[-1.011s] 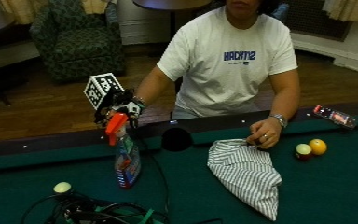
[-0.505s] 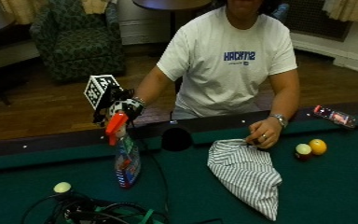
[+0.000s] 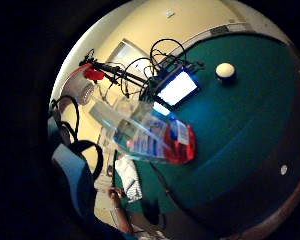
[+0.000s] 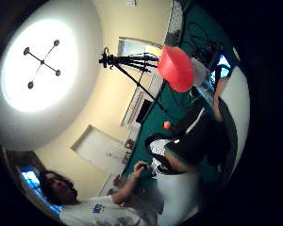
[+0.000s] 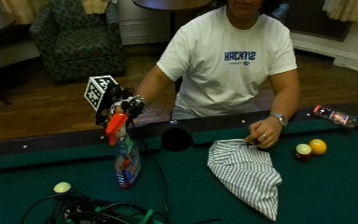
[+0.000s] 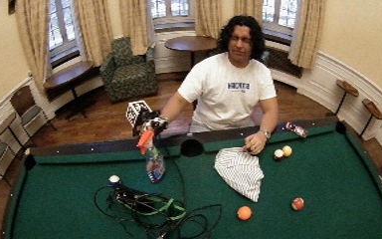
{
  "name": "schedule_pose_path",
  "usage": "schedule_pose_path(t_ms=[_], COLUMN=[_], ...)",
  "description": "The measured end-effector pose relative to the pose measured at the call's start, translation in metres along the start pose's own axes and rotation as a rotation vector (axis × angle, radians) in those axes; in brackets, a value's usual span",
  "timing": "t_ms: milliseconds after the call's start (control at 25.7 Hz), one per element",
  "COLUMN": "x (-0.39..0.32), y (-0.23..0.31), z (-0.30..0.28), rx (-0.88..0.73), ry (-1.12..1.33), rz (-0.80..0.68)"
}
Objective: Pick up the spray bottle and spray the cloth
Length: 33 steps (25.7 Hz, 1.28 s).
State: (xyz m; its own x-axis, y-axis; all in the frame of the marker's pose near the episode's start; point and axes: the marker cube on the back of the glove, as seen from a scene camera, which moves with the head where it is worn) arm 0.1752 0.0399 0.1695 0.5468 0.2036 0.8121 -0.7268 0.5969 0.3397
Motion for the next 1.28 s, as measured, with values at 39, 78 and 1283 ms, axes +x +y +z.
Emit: schedule_pose_path(t_ms=[39, 78, 1283], x=[-0.001, -0.001, 0.031], y=[-0.002, -0.004, -0.043], z=[0.002, 0.005, 0.055], rx=[-0.013, -0.028, -0.111], ry=[-0.013, -0.027, -0.015], rz=[0.013, 0.03, 0.048])
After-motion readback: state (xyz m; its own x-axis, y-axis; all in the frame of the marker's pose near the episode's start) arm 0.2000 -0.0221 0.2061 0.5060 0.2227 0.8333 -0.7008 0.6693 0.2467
